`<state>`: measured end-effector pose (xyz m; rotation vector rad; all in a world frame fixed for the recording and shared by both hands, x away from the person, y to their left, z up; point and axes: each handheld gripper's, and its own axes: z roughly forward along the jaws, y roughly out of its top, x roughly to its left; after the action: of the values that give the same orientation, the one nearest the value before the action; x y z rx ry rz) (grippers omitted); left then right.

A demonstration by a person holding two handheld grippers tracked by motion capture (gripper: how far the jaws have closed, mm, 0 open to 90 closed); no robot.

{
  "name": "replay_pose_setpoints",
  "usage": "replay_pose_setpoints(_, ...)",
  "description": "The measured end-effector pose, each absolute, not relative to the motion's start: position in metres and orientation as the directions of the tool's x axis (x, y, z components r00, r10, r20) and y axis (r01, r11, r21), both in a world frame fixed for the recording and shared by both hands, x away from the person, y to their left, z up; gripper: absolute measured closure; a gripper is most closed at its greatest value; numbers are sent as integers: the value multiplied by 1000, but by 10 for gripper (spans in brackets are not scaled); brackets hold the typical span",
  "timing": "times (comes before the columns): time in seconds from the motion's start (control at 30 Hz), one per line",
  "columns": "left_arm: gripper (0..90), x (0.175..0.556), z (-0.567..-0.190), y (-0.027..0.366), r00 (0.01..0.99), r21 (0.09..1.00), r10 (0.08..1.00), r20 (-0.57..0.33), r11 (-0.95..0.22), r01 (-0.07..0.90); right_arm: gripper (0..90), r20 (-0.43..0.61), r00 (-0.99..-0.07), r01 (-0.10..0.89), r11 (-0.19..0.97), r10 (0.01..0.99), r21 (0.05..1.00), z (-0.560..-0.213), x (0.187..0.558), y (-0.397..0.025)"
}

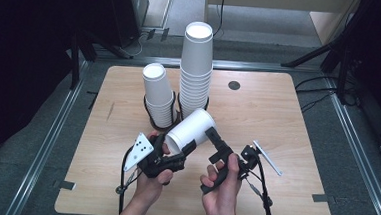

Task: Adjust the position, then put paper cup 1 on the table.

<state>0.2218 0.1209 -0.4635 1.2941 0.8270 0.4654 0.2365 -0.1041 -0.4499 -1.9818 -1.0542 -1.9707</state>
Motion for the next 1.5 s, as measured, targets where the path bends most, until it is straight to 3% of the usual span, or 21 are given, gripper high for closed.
replay_pose_setpoints(0.63, 224, 218, -465, 111, 655, 967, 713, -251, 218, 134, 0, 981, -45, 647, -743, 187, 171, -453, 251, -94)
replay_pose_setpoints(1.33, 225, 216, -465, 106, 677, 970, 695, -240, 203, 135, 2, 996, -36, 705, -704, 84, 85, -455, 265, -88)
replay_pose_setpoints(1.5, 225, 216, -465, 107, 673, 970, 700, -238, 203, 132, 77, 998, -28, 702, -709, 60, 62, -457, 266, -89)
